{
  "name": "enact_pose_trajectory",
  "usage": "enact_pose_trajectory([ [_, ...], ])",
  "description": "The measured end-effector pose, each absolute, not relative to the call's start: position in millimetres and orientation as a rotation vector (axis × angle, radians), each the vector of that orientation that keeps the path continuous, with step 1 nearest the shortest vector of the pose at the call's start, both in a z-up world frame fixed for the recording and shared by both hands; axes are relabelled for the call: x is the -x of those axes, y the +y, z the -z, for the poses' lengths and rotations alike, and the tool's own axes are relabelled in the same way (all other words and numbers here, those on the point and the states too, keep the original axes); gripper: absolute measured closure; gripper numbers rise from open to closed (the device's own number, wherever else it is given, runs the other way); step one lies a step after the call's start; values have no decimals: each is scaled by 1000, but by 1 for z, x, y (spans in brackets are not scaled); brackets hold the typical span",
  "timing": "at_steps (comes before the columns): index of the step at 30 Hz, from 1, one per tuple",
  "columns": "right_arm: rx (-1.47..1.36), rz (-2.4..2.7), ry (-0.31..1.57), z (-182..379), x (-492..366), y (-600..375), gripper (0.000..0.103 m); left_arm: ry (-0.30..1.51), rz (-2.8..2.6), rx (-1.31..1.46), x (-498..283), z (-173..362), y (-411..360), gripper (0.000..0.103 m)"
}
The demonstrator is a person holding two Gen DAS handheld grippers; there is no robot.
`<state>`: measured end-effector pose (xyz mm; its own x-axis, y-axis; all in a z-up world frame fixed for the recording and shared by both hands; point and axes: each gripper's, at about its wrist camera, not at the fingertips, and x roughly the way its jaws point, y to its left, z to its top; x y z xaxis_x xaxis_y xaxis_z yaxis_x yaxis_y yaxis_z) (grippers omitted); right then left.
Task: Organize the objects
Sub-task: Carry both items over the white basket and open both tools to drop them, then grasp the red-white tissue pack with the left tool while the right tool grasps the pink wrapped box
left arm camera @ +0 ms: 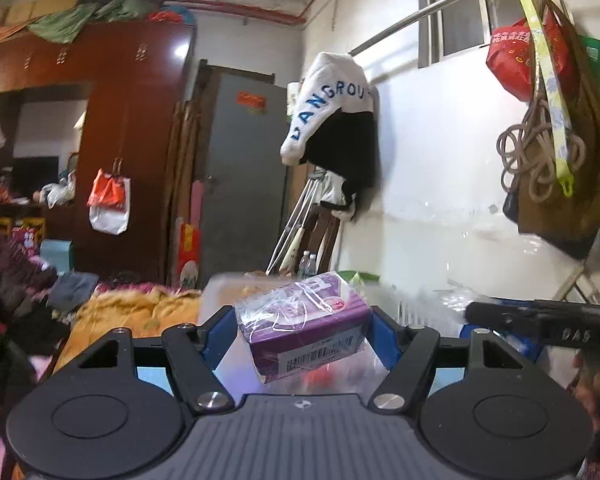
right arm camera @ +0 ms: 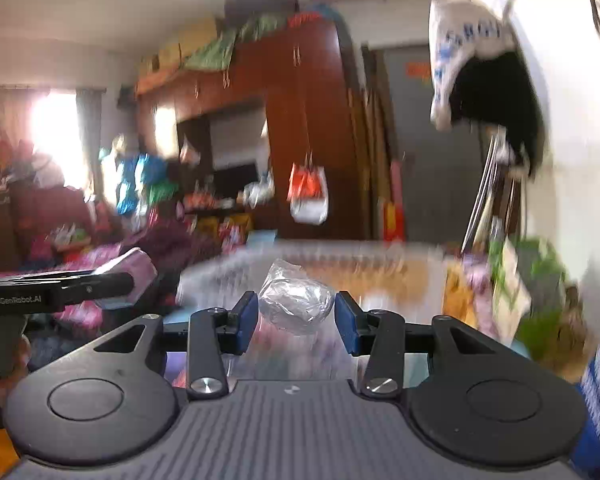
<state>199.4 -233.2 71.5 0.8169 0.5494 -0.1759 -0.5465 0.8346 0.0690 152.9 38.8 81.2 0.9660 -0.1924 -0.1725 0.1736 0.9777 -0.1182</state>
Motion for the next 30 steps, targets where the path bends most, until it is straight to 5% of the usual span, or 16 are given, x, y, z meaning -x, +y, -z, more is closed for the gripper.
enact_pose_trajectory([
  [13,114,-562,309,-73,-291,-185,54,386,89,51,-279,-79,14,28],
  [14,115,-538,295,-72,-290,-185,50,388,76,48,-279,-77,16,28],
  [16,96,-485,238,-72,-272,-194,12,378,72,62,-270,-74,23,26],
  [18,71,-494,170,-70,-248,-206,0,345,82,54,-249,-73,28,23],
  [22,29,-557,187,-59,-214,-222,0,273,121,58,-210,-72,33,12],
  [30,-4,-685,393,4,-182,-211,0,328,125,79,-159,-26,37,12],
])
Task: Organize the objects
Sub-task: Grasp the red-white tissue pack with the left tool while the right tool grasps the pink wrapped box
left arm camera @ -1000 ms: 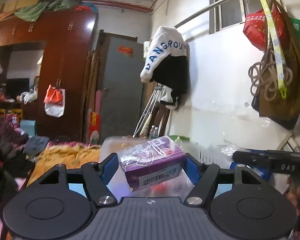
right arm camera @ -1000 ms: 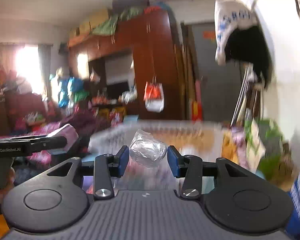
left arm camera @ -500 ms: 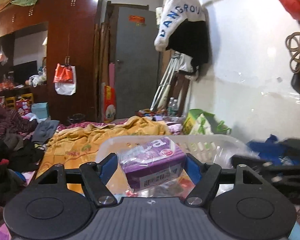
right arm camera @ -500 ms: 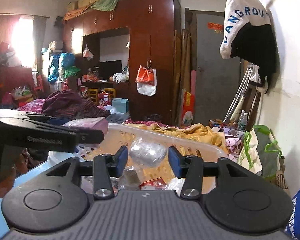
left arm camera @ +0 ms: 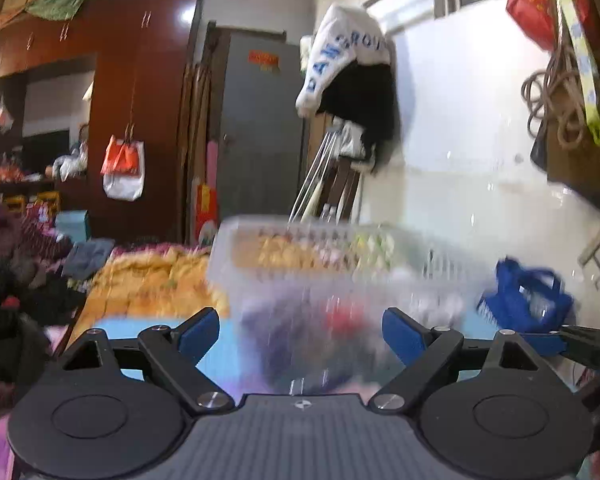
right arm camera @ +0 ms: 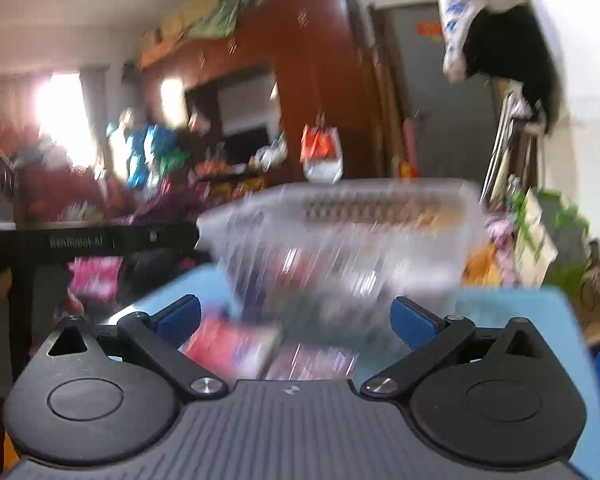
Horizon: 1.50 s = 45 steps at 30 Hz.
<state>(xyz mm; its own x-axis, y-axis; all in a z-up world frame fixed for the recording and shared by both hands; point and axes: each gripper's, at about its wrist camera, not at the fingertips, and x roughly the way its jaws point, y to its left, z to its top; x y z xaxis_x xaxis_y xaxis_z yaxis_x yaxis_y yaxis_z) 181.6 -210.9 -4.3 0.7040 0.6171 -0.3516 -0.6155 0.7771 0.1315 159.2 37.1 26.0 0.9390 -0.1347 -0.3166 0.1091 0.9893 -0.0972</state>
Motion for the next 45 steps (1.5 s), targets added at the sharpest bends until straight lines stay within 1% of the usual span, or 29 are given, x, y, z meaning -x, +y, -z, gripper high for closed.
enact_pose_trajectory([
  [6,105,-774,517,32,-180,-181,0,367,105,147,-150,5,51,12],
  [9,144,-755,554,40,-178,-175,0,392,100,151,-154,14,52,12],
  [11,163,-756,542,38,-177,-173,0,406,104,142,-157,18,49,12],
  [12,175,-755,544,39,-177,-172,3,410,105,135,-157,20,47,12],
  [14,194,-753,558,44,-178,-169,28,412,108,128,-157,24,45,12],
  [15,193,-746,551,44,-176,-170,34,415,110,126,-157,26,43,12],
  [19,94,-692,467,39,-172,-196,34,424,123,111,-155,29,31,12],
  [22,-56,-670,442,40,-178,-227,34,437,140,60,-157,32,12,12],
  [24,-107,-652,441,41,-181,-241,34,452,141,25,-160,36,-3,12],
  [29,-106,-629,427,41,-178,-243,34,484,87,-51,-170,38,-23,12],
  [31,-103,-629,423,41,-176,-242,33,510,83,-57,-174,39,-25,17],
  [34,-110,-637,430,41,-177,-245,33,492,71,-51,-171,38,-24,20],
  [40,-93,-631,417,41,-177,-242,32,408,105,-24,-154,33,-16,20],
  [45,-68,-620,400,41,-173,-239,32,406,161,38,-152,33,-4,20],
])
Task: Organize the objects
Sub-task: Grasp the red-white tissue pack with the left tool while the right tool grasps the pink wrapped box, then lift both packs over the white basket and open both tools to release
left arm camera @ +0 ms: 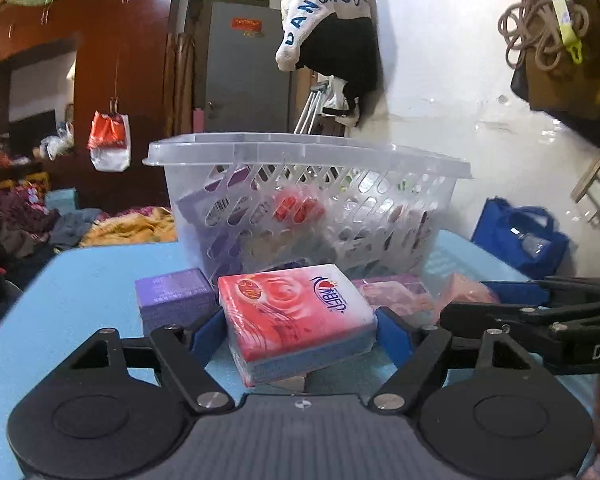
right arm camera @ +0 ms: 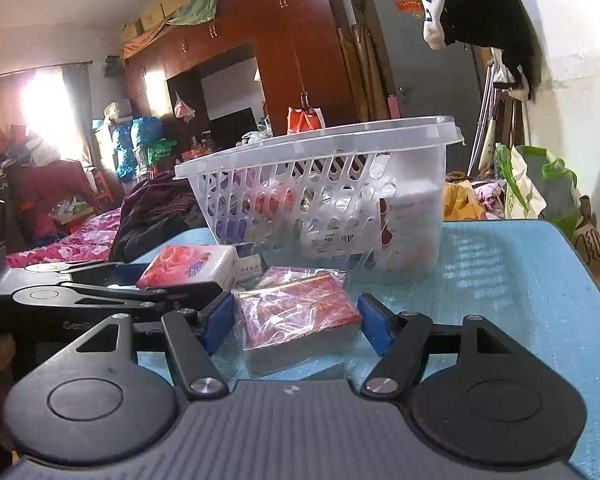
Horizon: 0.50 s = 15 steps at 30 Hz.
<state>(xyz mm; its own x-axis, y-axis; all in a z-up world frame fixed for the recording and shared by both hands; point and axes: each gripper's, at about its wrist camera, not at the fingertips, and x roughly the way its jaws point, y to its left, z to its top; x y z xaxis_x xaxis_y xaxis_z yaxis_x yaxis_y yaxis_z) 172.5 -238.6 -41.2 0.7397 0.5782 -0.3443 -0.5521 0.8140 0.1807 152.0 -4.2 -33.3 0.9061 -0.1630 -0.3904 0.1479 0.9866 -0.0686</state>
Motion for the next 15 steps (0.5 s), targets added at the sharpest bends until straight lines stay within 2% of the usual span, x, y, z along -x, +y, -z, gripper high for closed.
enact_pose_trajectory([
  [15,-31,-605,337,40,-163,-235,33,325,170,68,-140,34,2,20],
])
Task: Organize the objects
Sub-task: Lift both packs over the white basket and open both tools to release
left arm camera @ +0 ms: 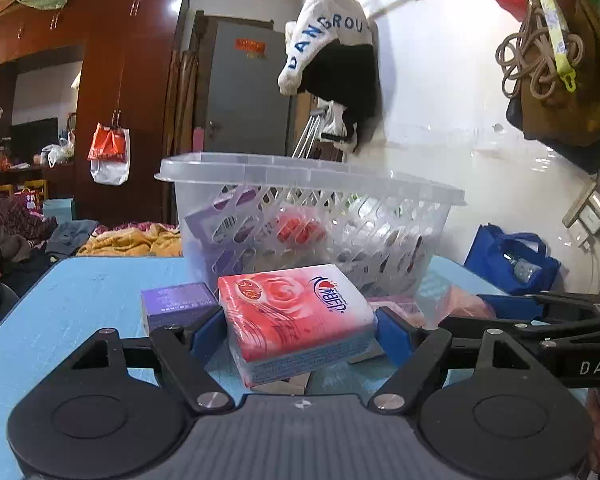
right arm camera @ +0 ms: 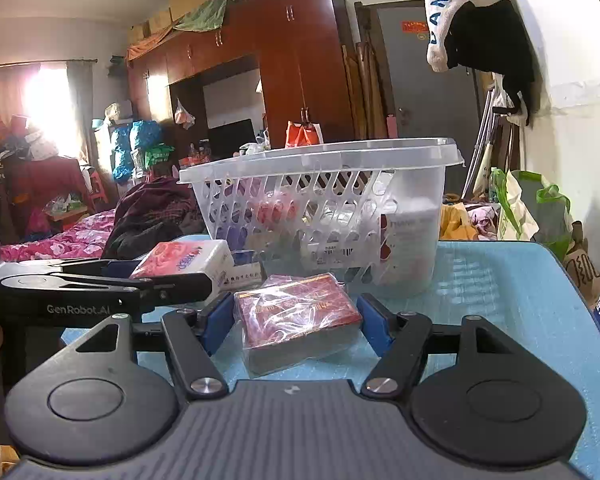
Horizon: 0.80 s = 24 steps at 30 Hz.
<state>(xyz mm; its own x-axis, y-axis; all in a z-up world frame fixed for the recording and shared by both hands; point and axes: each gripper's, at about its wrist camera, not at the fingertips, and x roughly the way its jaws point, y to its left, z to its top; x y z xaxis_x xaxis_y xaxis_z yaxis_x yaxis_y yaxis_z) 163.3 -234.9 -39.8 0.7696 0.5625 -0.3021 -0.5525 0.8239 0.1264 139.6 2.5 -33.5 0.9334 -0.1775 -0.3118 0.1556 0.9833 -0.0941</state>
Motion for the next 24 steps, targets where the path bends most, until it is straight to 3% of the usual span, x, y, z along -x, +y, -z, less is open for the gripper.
enact_pose_trajectory([
  [14,-48,-648,178,32,-147,-242,33,266,210,72,-130,14,4,20],
  [24,21,-602,151,-55,-199,-224,33,239,202,145,-185,-70,15,20],
])
